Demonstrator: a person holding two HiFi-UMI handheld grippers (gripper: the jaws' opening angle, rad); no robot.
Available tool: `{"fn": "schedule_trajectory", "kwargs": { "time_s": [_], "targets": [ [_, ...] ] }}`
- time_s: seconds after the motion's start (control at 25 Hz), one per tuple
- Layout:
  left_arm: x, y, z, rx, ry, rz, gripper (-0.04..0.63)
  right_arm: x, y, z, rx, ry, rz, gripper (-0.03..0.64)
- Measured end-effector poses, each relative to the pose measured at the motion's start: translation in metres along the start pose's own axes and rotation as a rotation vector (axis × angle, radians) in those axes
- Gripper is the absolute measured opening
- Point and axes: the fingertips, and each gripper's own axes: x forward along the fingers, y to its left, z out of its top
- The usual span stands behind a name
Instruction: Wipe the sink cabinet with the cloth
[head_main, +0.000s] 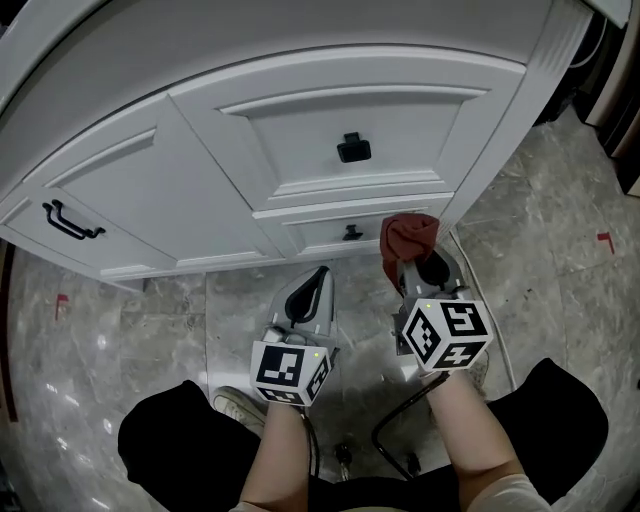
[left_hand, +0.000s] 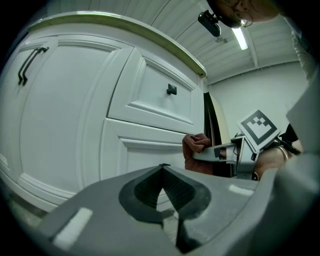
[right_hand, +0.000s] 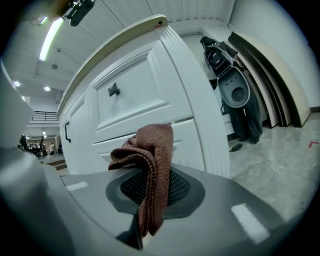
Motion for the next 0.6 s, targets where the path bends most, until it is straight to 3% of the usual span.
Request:
{"fn": "schedule_trajectory", "kwargs": {
  "time_s": [0.32,0.6],
  "targets": [
    [-0.043,0.076,0.012,-0.014,-0.032,0.162,0.0,0.047,0.101,-0.05,-0.027,0.096,0.187,0.08],
    [-0.06,0.113,0.012,-0.015,-0.029,0.215,0.0,0.082,0.162,-0.079,-0.031,0.151,0.292,0.08]
  ]
}}
